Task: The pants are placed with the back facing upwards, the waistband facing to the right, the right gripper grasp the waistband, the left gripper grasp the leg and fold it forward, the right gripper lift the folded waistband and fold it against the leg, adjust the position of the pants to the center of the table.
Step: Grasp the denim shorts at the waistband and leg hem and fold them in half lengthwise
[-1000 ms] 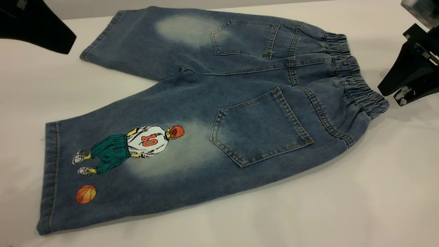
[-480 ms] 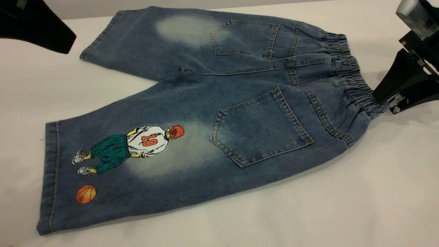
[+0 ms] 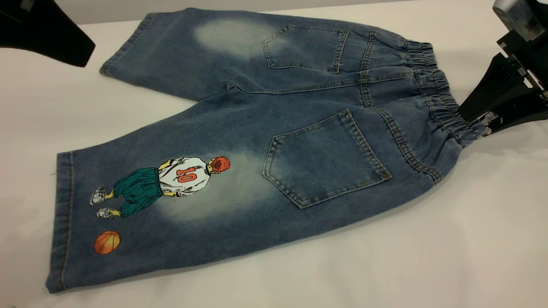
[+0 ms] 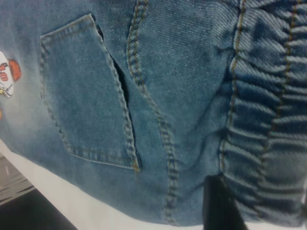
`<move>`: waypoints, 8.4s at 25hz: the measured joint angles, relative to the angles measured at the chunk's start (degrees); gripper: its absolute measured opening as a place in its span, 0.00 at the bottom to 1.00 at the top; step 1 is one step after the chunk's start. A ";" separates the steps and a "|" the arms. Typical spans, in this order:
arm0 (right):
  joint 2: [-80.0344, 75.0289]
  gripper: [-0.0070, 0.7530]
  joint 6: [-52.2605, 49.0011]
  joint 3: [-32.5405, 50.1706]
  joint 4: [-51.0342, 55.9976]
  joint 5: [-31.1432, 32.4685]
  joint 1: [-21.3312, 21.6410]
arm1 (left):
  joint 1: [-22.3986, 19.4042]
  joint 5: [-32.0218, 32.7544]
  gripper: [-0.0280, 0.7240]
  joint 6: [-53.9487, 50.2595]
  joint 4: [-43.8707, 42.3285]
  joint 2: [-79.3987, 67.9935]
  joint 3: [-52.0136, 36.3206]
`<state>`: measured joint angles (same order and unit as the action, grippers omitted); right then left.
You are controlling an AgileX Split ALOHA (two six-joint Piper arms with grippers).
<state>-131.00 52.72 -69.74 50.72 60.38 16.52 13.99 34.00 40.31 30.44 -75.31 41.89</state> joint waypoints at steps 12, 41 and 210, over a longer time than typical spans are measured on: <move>0.00 0.43 -2.22 0.00 -0.79 -0.29 0.00 | 0.00 0.00 0.42 0.00 0.05 0.00 0.00; -2.27 0.11 -3.97 -2.52 -1.05 -0.19 -0.63 | 0.00 0.73 0.42 -0.07 0.16 0.00 0.00; 7.01 0.34 -41.88 0.85 49.18 -26.33 -6.04 | -8.78 -29.53 0.50 1.36 -15.70 -45.42 43.55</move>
<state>-123.99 10.85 -68.89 99.90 34.05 10.48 5.21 4.47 41.67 14.74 -120.73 85.45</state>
